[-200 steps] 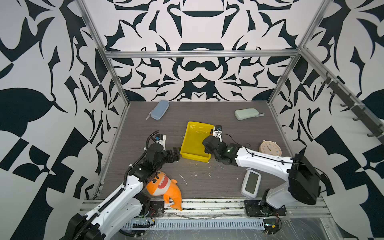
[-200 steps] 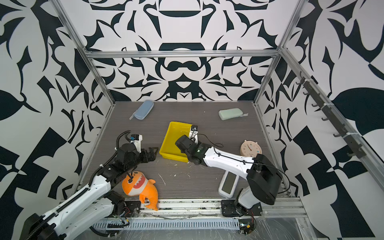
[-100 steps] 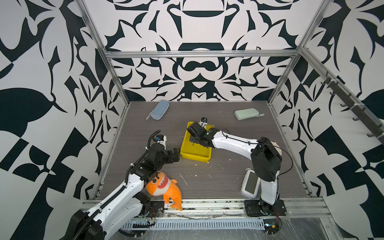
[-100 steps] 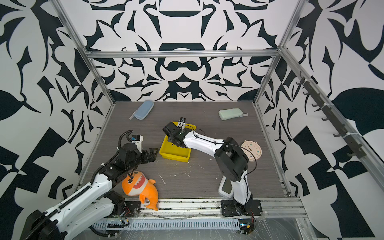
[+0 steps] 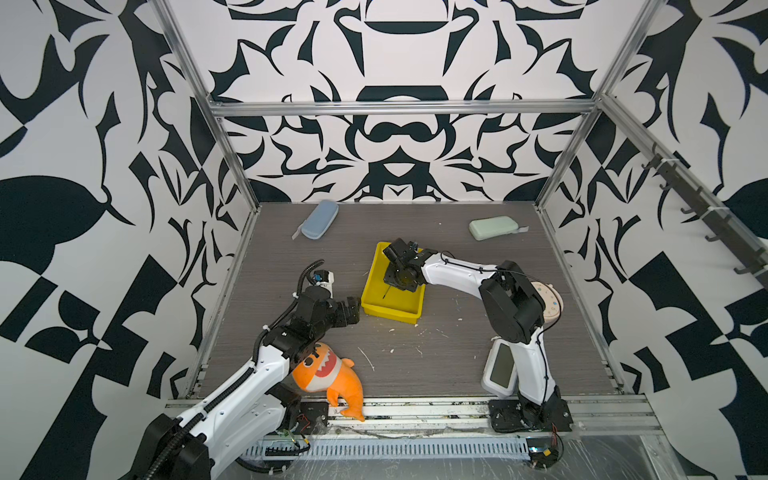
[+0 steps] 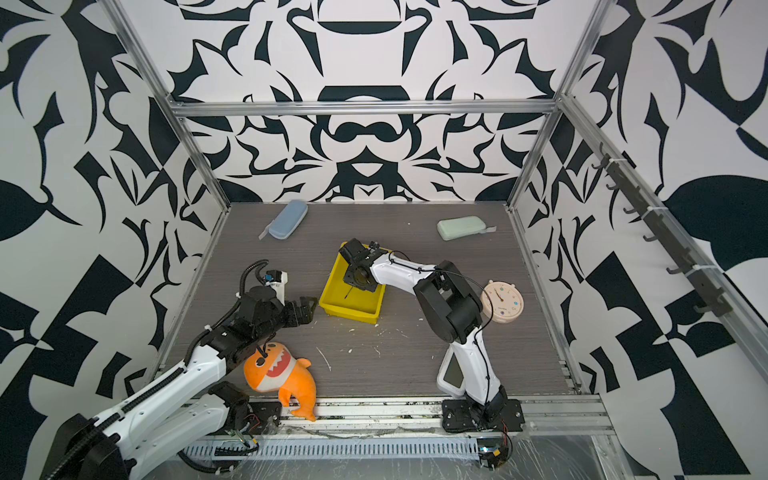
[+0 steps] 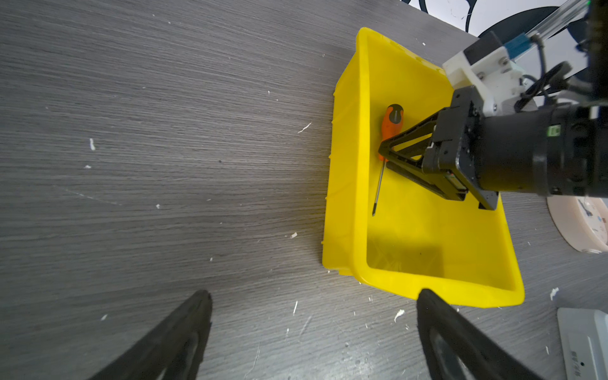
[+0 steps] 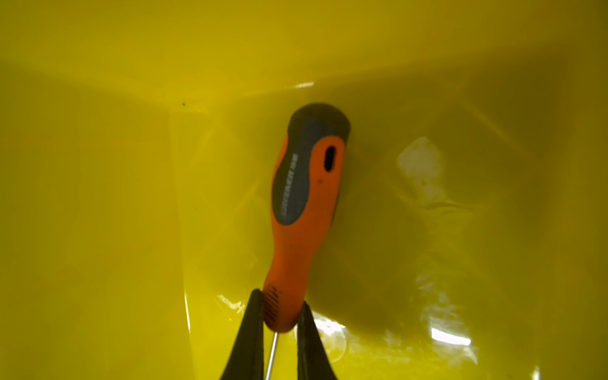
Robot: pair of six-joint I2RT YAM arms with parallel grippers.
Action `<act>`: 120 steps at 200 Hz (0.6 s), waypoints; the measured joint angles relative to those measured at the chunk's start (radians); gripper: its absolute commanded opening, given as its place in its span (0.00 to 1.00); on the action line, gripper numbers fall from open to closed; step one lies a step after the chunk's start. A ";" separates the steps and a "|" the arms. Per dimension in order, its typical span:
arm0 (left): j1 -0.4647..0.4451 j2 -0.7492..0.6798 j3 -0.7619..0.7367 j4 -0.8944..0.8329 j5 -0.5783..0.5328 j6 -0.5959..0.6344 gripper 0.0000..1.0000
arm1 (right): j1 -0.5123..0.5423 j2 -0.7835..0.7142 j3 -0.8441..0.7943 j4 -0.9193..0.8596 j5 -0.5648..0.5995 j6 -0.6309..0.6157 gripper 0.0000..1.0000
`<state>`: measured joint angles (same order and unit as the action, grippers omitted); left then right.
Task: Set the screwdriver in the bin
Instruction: 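Lower the screwdriver into the bin and open the right gripper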
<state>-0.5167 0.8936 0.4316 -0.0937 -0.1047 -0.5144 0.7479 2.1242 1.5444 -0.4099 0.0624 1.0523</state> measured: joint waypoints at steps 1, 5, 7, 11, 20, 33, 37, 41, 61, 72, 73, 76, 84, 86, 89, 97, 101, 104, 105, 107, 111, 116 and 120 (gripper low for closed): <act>0.000 0.000 0.000 0.000 0.000 0.000 1.00 | 0.000 0.000 0.000 0.000 0.000 0.000 0.12; 0.000 0.000 0.000 0.000 0.000 0.000 1.00 | 0.000 0.002 0.000 0.001 -0.003 0.000 0.15; 0.000 0.000 0.000 0.000 0.000 0.000 1.00 | 0.000 0.002 0.000 0.001 -0.005 0.000 0.17; 0.000 0.000 0.000 0.000 -0.001 0.000 1.00 | 0.000 0.003 0.000 0.002 -0.007 -0.002 0.20; 0.000 0.000 0.000 0.000 -0.003 0.001 1.00 | 0.000 0.003 0.000 0.004 -0.013 -0.002 0.25; 0.000 0.000 0.000 -0.001 -0.006 0.001 1.00 | 0.000 0.003 0.000 0.008 -0.021 -0.008 0.29; 0.000 0.000 0.000 -0.001 -0.008 0.001 1.00 | 0.000 0.003 0.000 0.010 -0.023 -0.014 0.30; 0.000 0.000 0.000 -0.001 -0.008 0.001 1.00 | 0.000 0.003 0.000 0.011 -0.024 -0.012 0.30; 0.000 0.000 0.000 -0.001 -0.011 0.000 1.00 | 0.005 0.002 0.000 0.016 -0.029 -0.026 0.31; 0.000 0.000 0.000 -0.002 -0.011 0.000 1.00 | 0.010 -0.004 -0.001 0.015 -0.029 -0.033 0.31; 0.000 0.000 0.000 -0.002 -0.011 0.000 1.00 | 0.011 -0.006 -0.001 0.015 -0.029 -0.034 0.31; 0.000 0.000 0.000 -0.002 -0.011 0.000 1.00 | 0.013 -0.009 -0.002 0.014 -0.027 -0.036 0.31; 0.000 0.000 0.000 -0.002 -0.011 0.000 1.00 | 0.020 -0.021 -0.005 0.014 -0.024 -0.040 0.31; 0.000 0.000 0.000 -0.002 -0.011 0.000 1.00 | 0.021 -0.026 -0.006 0.014 -0.024 -0.042 0.31; 0.000 0.000 0.000 -0.002 -0.011 0.000 1.00 | 0.024 -0.032 -0.010 0.014 -0.022 -0.044 0.31; 0.000 0.000 0.000 -0.002 -0.010 0.000 1.00 | 0.031 -0.058 -0.024 0.013 -0.018 -0.049 0.31; 0.000 0.000 0.000 -0.002 -0.010 0.000 1.00 | 0.035 -0.076 -0.033 0.011 -0.016 -0.051 0.31; 0.000 0.001 0.000 -0.003 -0.010 0.000 1.00 | 0.037 -0.088 -0.040 0.011 -0.014 -0.053 0.31; 0.000 0.001 0.000 -0.003 -0.009 0.000 1.00 | 0.037 -0.091 -0.042 0.010 -0.014 -0.053 0.31; 0.000 0.001 0.000 -0.003 -0.008 0.000 1.00 | 0.039 -0.102 -0.048 0.010 -0.014 -0.054 0.31; 0.000 0.003 0.000 -0.003 -0.007 0.000 1.00 | 0.041 -0.122 -0.060 0.009 -0.011 -0.056 0.31; 0.000 0.005 0.000 -0.004 -0.006 0.000 1.00 | 0.043 -0.149 -0.073 0.007 -0.009 -0.058 0.30; 0.000 0.006 0.000 -0.005 -0.006 0.000 1.00 | 0.046 -0.173 -0.085 0.006 -0.008 -0.060 0.30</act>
<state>-0.5167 0.9001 0.4320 -0.0990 -0.1104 -0.5148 0.7940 1.9514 1.4597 -0.4042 0.0547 0.9924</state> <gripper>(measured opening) 0.997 0.309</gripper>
